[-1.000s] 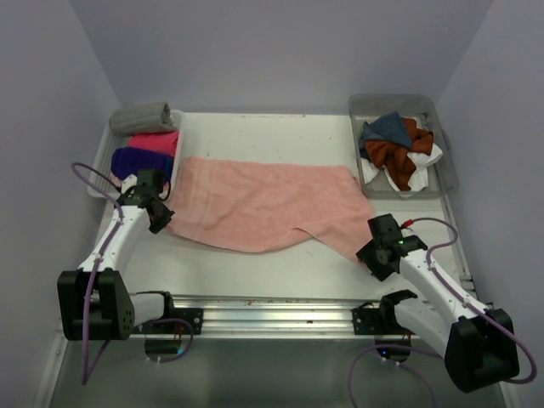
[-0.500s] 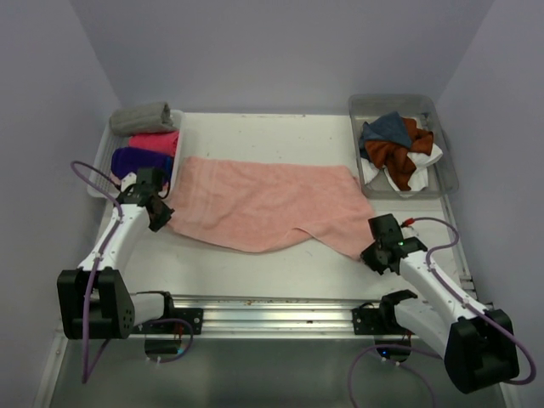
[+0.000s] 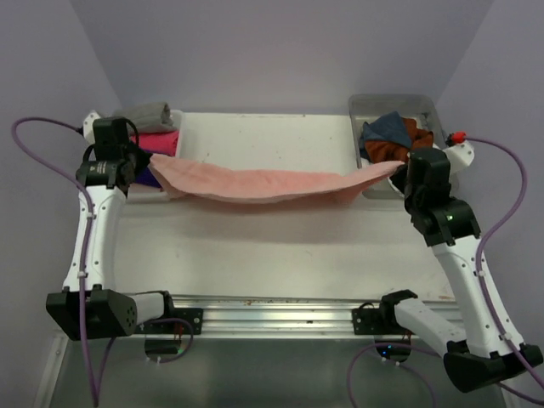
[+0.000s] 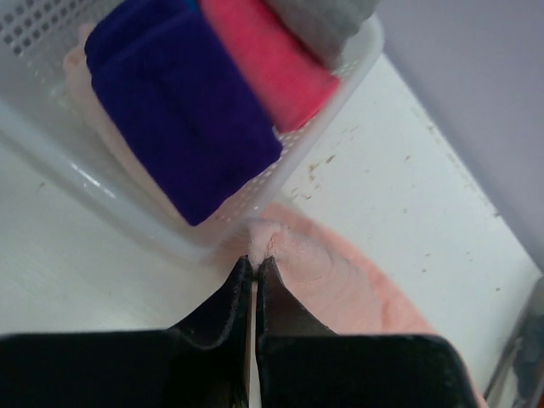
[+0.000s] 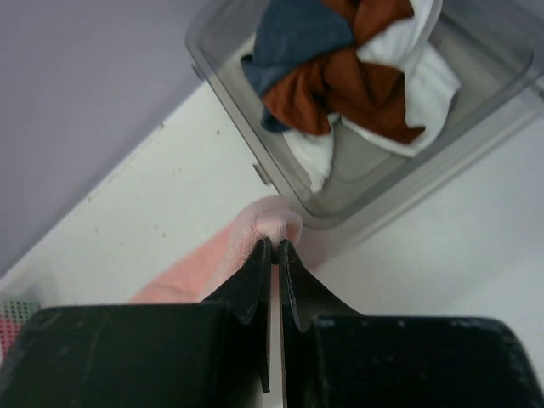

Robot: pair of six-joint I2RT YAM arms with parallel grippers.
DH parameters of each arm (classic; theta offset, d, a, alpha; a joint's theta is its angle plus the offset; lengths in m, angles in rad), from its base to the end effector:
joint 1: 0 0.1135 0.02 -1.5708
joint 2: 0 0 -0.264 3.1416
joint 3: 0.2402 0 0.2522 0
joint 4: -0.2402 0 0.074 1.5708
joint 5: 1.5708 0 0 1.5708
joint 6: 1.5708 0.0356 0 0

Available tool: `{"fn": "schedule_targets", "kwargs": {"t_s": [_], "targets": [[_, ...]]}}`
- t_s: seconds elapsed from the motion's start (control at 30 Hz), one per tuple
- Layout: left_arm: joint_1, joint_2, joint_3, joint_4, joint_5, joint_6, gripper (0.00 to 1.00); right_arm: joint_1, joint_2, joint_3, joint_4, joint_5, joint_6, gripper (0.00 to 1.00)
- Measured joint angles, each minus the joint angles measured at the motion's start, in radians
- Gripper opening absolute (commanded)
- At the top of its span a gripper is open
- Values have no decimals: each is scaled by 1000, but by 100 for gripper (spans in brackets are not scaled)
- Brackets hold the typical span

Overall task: Roll the towels
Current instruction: Flatten the towel

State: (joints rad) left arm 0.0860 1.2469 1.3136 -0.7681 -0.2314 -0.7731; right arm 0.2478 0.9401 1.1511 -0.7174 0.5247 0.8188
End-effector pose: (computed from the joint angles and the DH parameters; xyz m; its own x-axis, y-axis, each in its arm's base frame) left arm 0.2577 0.0304 0.3699 -0.2799 -0.7064 -0.6501 -0.6337 0.6446 -0.4276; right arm 0.1817 0.0276 0.3858 -0.1661 0.6100 -0.7748 0.4885 0.7334 0.4727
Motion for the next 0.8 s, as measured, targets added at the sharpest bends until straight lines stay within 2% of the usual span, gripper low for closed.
{"fn": "schedule_targets", "kwargs": {"t_s": [0.3, 0.5, 0.8], "targets": [[32, -13, 259, 5, 51, 7, 0, -4, 0, 291, 31, 130, -233, 0], [32, -100, 348, 2, 62, 7, 0, -4, -76, 364, 21, 160, -313, 0], [32, -346, 388, -39, 41, 10, 0, -4, -270, 409, -79, 200, -367, 0]]}}
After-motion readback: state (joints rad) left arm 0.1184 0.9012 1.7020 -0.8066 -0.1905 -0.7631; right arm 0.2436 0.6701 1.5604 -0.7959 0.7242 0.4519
